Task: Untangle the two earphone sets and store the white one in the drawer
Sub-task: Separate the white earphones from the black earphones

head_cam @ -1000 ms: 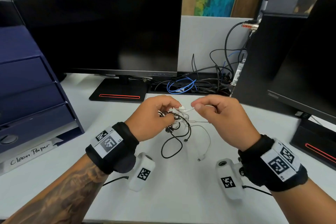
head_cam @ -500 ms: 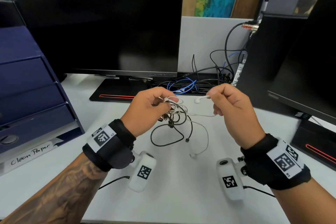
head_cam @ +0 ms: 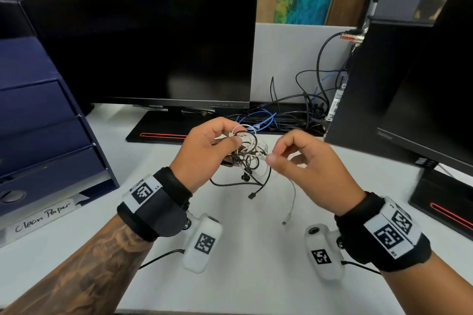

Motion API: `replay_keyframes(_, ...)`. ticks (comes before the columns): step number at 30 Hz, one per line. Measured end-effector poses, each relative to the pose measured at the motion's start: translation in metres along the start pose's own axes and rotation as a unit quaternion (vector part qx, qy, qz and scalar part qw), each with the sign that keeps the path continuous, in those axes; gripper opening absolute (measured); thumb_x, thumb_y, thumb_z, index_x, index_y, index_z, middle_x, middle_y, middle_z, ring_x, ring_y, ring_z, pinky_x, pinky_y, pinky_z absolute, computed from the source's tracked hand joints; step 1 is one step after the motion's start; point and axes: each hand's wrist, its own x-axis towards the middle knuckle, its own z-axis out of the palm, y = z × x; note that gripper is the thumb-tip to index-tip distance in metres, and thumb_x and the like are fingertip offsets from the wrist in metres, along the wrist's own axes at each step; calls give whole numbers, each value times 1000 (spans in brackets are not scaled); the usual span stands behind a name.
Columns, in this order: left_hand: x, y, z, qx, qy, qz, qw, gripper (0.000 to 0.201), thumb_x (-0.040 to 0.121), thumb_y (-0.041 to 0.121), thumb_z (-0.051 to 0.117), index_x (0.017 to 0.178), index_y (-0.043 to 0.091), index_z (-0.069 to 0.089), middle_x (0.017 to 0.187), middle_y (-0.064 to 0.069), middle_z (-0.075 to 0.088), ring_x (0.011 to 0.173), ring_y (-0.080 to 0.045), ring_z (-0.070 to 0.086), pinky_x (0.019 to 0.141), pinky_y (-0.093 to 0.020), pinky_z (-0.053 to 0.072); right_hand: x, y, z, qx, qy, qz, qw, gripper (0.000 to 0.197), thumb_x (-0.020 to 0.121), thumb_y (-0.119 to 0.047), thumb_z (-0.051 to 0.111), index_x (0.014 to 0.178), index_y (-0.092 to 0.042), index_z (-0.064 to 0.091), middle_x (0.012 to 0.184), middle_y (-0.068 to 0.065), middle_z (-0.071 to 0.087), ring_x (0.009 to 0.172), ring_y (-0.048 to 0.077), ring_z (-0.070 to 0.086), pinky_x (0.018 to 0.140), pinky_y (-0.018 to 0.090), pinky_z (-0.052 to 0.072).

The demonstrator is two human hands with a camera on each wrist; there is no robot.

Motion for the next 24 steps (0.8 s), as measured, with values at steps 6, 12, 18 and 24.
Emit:
replay_keyframes(6, -2, 2, 1, -28, -17, -11, 999, 10, 97, 2, 55, 100, 2, 64, 87, -12, 68, 70, -19, 70, 62, -37, 60, 0, 4, 3, -36, -2, 2, 999, 10, 93, -14, 70, 89, -22, 66, 88, -11, 69, 83, 9, 64, 73, 19, 49)
replay_keyframes(12, -1, 1, 2, -34, -11, -27, 999, 12, 98, 1, 54, 96, 9, 63, 76, -6, 66, 70, -20, 68, 65, -40, 61, 1, 4, 0, 15, 16, 14, 1000, 14, 96, -9, 64, 101, -22, 64, 91, -3, 66, 86, 18, 64, 78, 33, 54)
replay_keyframes(18, -4, 5, 7, -48, -26, -34, 998, 6, 97, 1, 56, 102, 3, 60, 81, -9, 69, 72, -24, 64, 70, -47, 59, -2, 1, 9, 30, -24, 11, 999, 18, 97, -17, 67, 114, -22, 67, 94, -2, 71, 85, 15, 66, 77, 27, 54)
replay_keyframes(24, -4, 4, 7, -11, -34, -36, 999, 7, 97, 3, 57, 103, 4, 61, 76, 0, 62, 71, -18, 60, 64, -43, 59, 0, 1, 4, 88, 7, 29, 996, 7, 99, -14, 62, 94, -9, 66, 73, 4, 70, 71, 14, 66, 74, 28, 53)
